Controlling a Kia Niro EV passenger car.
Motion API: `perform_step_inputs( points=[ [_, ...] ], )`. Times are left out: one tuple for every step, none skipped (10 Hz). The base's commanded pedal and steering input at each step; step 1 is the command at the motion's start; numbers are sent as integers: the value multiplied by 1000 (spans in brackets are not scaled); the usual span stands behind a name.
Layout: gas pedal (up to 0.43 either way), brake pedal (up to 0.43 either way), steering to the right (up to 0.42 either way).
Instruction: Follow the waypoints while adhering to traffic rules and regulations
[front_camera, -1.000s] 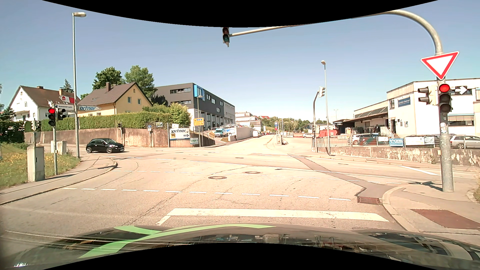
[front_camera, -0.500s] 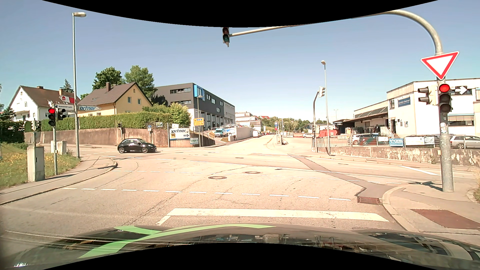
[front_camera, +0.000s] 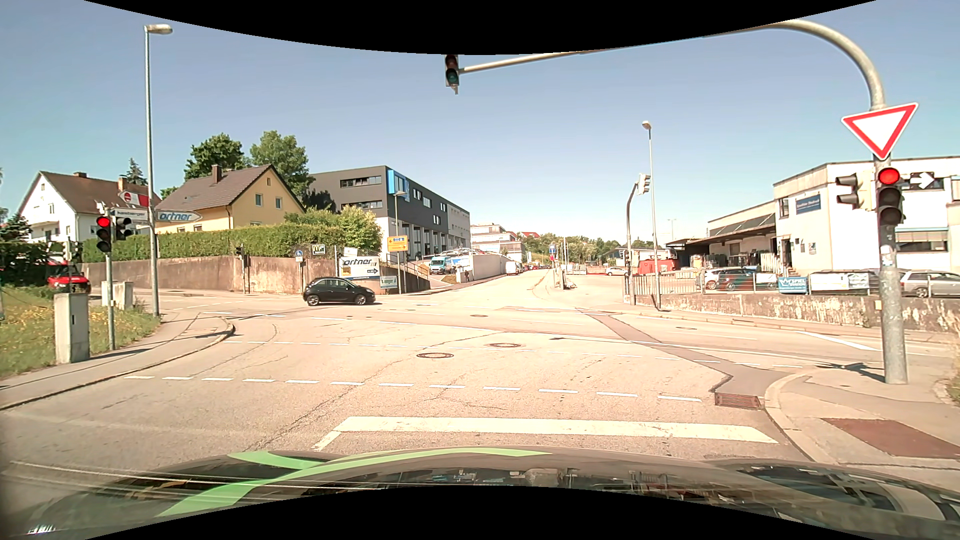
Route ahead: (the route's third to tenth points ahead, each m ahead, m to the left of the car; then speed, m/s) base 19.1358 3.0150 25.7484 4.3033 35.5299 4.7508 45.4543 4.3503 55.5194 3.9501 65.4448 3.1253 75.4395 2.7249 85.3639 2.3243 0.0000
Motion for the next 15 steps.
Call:
perform_step_inputs(
  points=[
    [0,543,17],
    [0,543,17],
    [0,543,18],
    [0,543,17],
    [0,543,18],
    [0,543,17],
    [0,543,17],
    [0,543,17],
    [0,543,17],
    [0,543,18],
    [0,543,18],
    [0,543,18],
    [0,543,18],
    [0,543,18],
    [0,543,17]
  ],
)
